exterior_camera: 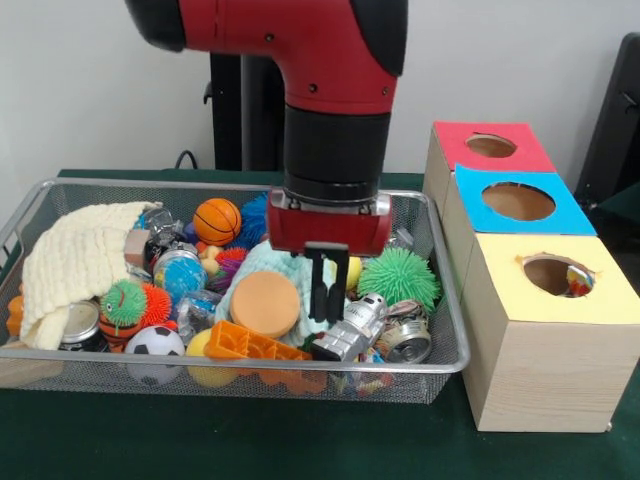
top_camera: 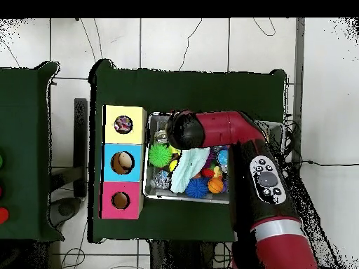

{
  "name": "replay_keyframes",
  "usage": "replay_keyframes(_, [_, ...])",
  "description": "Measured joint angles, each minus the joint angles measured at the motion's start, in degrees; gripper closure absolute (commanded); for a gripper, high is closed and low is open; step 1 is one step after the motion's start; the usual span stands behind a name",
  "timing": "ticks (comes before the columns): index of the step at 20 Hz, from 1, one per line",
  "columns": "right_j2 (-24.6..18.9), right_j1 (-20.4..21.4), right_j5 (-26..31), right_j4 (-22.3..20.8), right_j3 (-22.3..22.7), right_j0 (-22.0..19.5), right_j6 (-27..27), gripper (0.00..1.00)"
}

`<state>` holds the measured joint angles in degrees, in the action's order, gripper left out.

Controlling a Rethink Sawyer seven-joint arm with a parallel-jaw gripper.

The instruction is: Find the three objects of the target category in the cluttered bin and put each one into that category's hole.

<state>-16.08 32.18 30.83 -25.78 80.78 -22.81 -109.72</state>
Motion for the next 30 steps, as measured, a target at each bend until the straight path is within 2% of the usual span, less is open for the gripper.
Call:
replay_keyframes(5, [0.02, 1.42, 0.84, -1.68, -0.03, -0.29, 0.0, 1.0])
replay_keyframes(9, [0.21, 0.74, 0.46, -2.88, -0.06, 0.41, 0.0, 1.0])
replay_keyframes(13, [0.78, -0.91, -2.11, -3.97, -0.06, 2.01, 0.0, 1.0])
replay_keyframes(19, [1.83, -4.08, -9.36, -4.88, -0.07, 4.93, 0.0, 1.0])
replay_keyframes(24, [2.5, -5.29, -11.16, -4.88, -0.07, 5.74, 0.0, 1.0])
replay_keyframes(25, [2.93, -5.68, -11.17, -4.86, -0.09, 5.79, 0.0, 0.0])
replay_keyframes(30, [3.46, -5.86, -11.17, -4.86, -0.09, 6.02, 0.0, 0.0])
